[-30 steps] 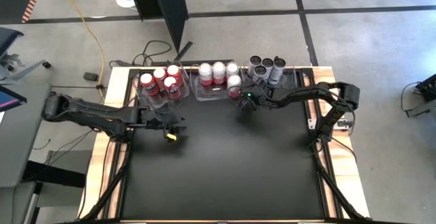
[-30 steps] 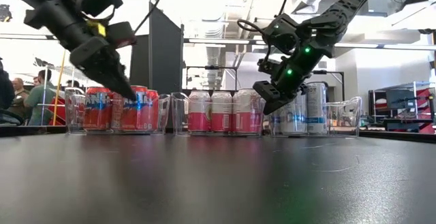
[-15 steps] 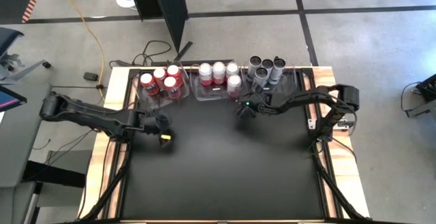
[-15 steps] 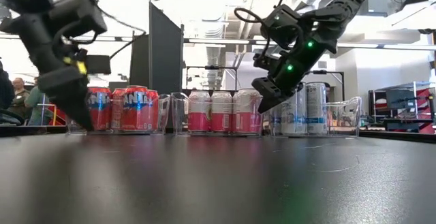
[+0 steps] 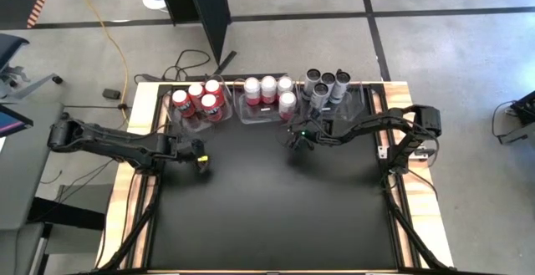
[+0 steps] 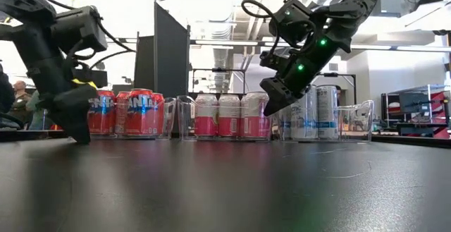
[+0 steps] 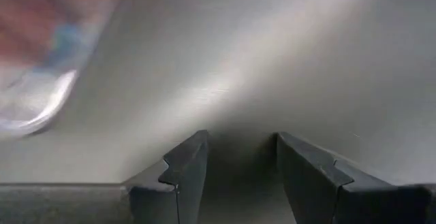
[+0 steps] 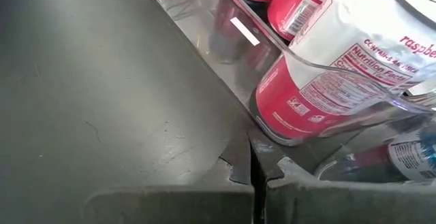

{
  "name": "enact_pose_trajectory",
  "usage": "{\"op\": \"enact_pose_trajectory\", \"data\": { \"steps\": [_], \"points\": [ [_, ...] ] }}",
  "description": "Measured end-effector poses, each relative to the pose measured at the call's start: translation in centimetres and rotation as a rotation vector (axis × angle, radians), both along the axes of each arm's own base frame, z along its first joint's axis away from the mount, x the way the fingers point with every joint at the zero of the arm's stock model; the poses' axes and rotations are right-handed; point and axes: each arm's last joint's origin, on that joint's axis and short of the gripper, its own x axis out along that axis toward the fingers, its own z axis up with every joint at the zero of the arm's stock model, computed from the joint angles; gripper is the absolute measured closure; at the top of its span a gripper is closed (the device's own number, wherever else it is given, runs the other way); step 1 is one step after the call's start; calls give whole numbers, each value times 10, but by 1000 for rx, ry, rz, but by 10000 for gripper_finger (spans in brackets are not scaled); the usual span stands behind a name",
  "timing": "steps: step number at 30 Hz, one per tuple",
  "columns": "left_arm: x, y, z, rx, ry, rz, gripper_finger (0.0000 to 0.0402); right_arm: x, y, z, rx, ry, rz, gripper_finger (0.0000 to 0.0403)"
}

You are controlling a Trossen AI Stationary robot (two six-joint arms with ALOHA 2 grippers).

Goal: Sort soda cans
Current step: Move the bottom transparent bin between the top transparent bins

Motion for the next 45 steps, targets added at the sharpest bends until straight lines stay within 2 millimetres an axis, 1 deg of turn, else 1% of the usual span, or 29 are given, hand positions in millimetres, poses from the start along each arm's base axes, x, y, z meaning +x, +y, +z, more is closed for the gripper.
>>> {"op": "enact_pose_trajectory", "data": {
  "steps": [2,5,10,14,17,26,32,36,39,45],
  "points": [
    [-3,4,-1,17,12,72,233,0,1,0,0,0,2,403],
    [-6,10,-1,50,26,131,233,1,2,0,0,0,8,403],
    [-3,19,1,151,-11,186,233,1,2,0,0,-1,8,403],
    [-6,27,2,247,3,260,233,1,2,0,0,-1,7,403],
    [-8,34,2,276,11,313,233,1,2,0,0,-1,8,403],
    [-8,53,8,359,-26,400,233,1,2,0,0,0,8,403],
    [-8,66,12,405,-30,404,233,1,2,0,0,0,8,403],
    [-7,72,14,405,-38,352,233,1,2,0,0,1,9,403],
    [-6,75,15,385,-61,324,233,1,2,0,-1,2,10,403],
    [-6,76,15,383,-41,286,233,1,2,0,-1,1,10,403]
  ]
}}
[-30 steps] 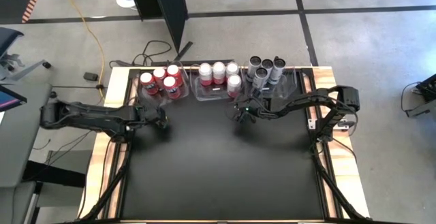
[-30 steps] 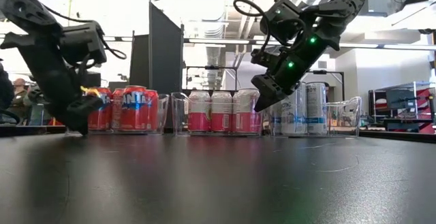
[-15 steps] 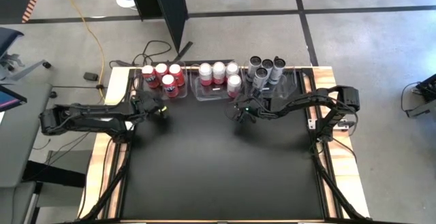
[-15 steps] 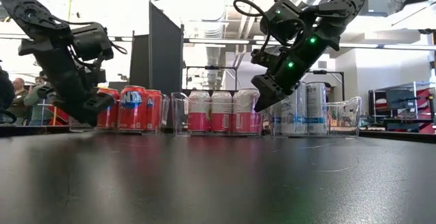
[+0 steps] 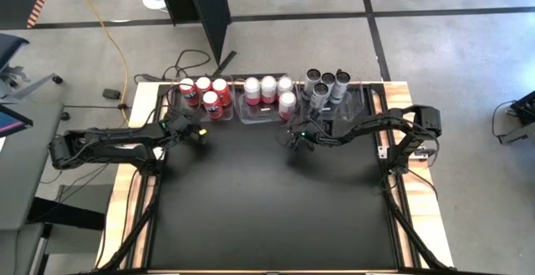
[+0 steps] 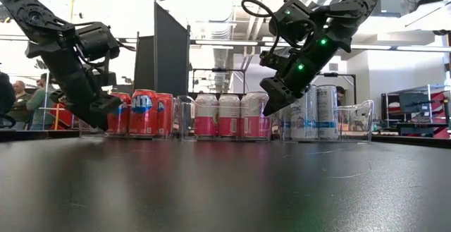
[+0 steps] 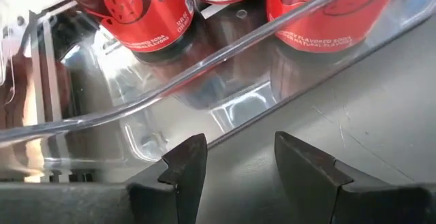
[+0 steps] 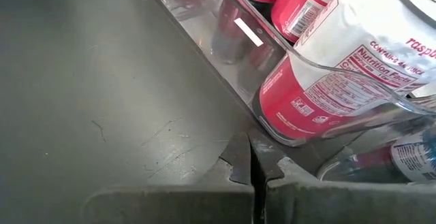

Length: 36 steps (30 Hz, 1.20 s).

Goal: Sort soda cans
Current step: Move the bottom transparent bin between the top transparent bins

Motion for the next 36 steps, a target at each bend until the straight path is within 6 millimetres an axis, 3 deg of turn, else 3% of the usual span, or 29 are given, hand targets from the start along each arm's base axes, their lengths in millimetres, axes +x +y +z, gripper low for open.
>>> {"op": "enact_pose_trajectory", "data": {
  "steps": [4,13,23,28,36],
  "points": [
    [0,0,0,0,-5,-5,233,1,3,0,4,1,32,403],
    [4,-5,1,-45,-39,-38,233,13,20,8,-37,-47,321,403],
    [15,-15,7,-36,-56,-126,233,17,-8,21,-122,-127,331,403],
    [29,-22,19,22,-105,-246,233,15,-11,18,-105,-94,327,403],
    [57,-33,35,51,-331,-619,233,13,-15,17,-101,-82,313,403]
  ]
}}
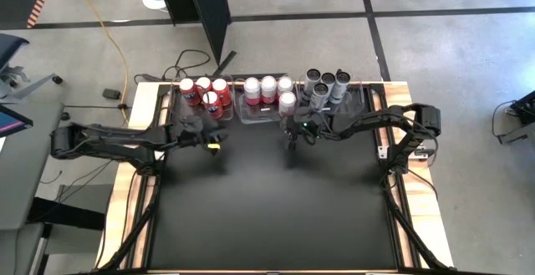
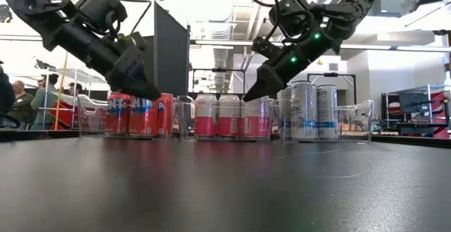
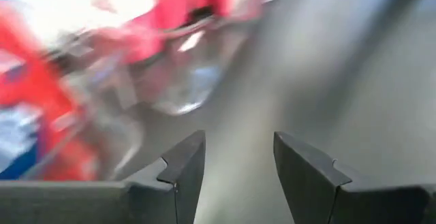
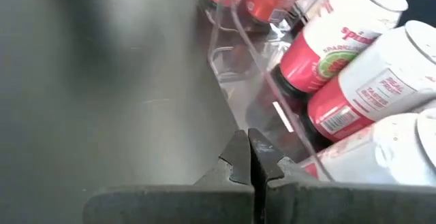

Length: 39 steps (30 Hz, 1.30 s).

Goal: Sort soda cans
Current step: Move the bottom transparent bin between the top transparent bins

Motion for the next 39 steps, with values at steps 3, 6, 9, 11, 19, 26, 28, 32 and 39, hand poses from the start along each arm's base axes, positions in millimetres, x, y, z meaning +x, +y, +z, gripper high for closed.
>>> {"op": "enact_pose_trajectory", "data": {
  "steps": [3,6,9,11,19,26,28,32,39],
  "points": [
    [8,-1,-3,-22,-29,-109,233,0,0,0,-1,-4,0,403],
    [17,0,-7,-7,-51,-147,233,0,0,0,-1,-4,-1,403],
    [27,4,-13,23,-86,-142,233,0,0,0,-2,-4,-2,403],
    [34,7,-17,42,-120,-135,233,0,0,0,-2,-3,-2,403],
    [54,18,-45,114,-101,18,233,1,1,0,-2,-3,1,403],
    [77,27,-57,134,-38,90,233,1,1,0,-3,-3,-1,403],
    [80,29,-59,144,-4,113,233,1,2,0,-1,-3,0,403],
    [78,30,-62,164,58,179,233,1,2,0,3,-2,-2,403],
    [73,36,-62,178,67,285,233,1,2,0,3,-2,-2,403]
  ]
}}
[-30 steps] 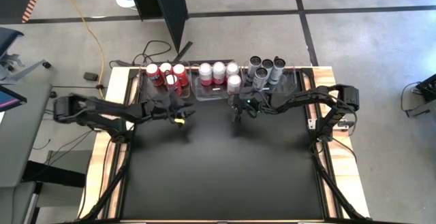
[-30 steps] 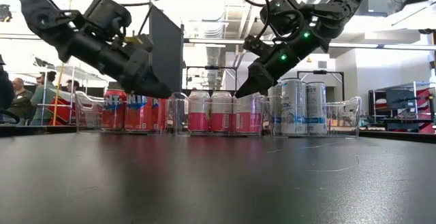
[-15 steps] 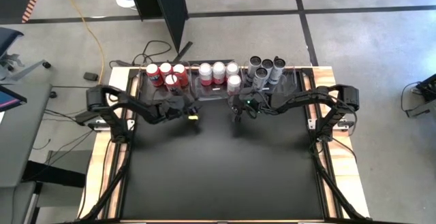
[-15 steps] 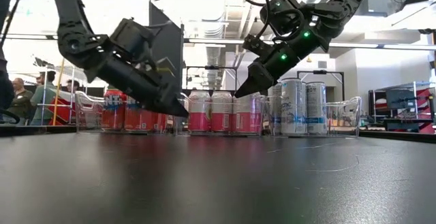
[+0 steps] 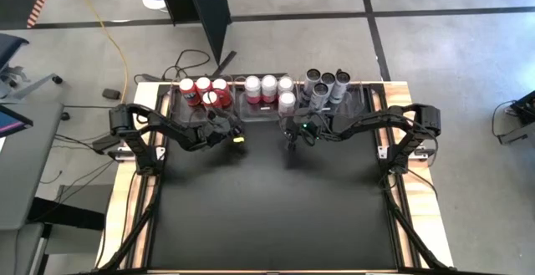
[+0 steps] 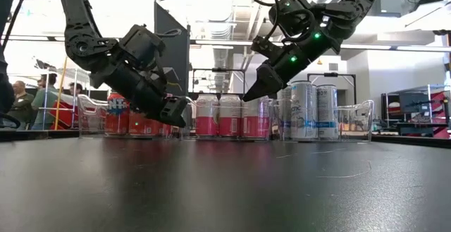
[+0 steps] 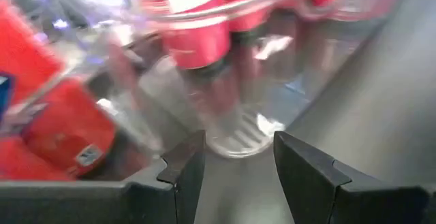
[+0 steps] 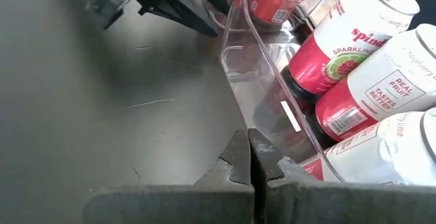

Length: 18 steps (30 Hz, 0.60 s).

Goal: Sort soda cans
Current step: Move the bottom transparent bin between the top transparent bins

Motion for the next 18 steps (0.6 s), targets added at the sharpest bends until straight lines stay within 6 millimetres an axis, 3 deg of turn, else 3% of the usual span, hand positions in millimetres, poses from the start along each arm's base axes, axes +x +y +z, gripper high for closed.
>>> {"op": "enact_pose_trajectory", "data": {
  "steps": [18],
  "points": [
    [-3,5,1,2,-16,72,233,-2,6,-4,-5,62,28,403]
  ]
}}
